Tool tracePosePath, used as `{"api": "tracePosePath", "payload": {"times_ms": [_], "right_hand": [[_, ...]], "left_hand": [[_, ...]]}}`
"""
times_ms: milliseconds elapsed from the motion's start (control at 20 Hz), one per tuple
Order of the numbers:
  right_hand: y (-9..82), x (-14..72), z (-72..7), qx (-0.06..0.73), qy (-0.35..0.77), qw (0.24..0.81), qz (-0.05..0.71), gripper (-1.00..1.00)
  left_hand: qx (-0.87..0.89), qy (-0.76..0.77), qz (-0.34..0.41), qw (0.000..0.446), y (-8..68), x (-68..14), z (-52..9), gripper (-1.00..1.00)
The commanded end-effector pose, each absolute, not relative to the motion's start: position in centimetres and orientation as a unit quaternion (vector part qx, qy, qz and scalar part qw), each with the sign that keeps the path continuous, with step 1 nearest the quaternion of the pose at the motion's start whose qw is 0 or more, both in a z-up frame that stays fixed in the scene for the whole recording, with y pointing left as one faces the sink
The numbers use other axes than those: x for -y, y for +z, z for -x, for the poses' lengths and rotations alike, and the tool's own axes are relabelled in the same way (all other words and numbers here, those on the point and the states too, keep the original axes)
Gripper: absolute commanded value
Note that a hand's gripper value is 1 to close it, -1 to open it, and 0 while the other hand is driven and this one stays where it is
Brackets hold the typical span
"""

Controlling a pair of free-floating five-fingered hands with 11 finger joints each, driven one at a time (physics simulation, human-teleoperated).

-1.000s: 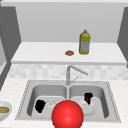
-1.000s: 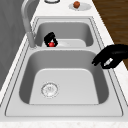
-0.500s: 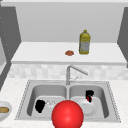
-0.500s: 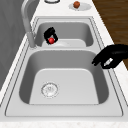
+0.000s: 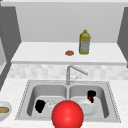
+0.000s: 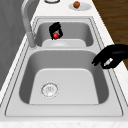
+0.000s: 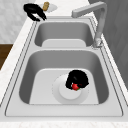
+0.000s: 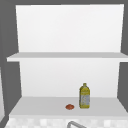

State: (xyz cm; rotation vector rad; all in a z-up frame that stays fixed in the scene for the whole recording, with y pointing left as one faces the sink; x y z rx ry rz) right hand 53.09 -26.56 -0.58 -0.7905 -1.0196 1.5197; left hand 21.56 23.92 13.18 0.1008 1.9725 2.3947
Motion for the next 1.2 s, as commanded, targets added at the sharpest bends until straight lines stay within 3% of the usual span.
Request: {"api": "tracePosePath", "payload": {"times_ms": [0,1150], "right_hand": [[-0.2,26.4,-50.6,0.448,0.628,0.528,0.355,1.00],[12.3,30.1,-46.5,0.421,0.641,0.555,0.323,1.00]], "left_hand": [[-0.635,0.771,-0.032,0.019,13.2,-23.9,-21.6,0.00],[-0.635,0.771,-0.032,0.019,13.2,-23.9,-21.6,0.00]]}}
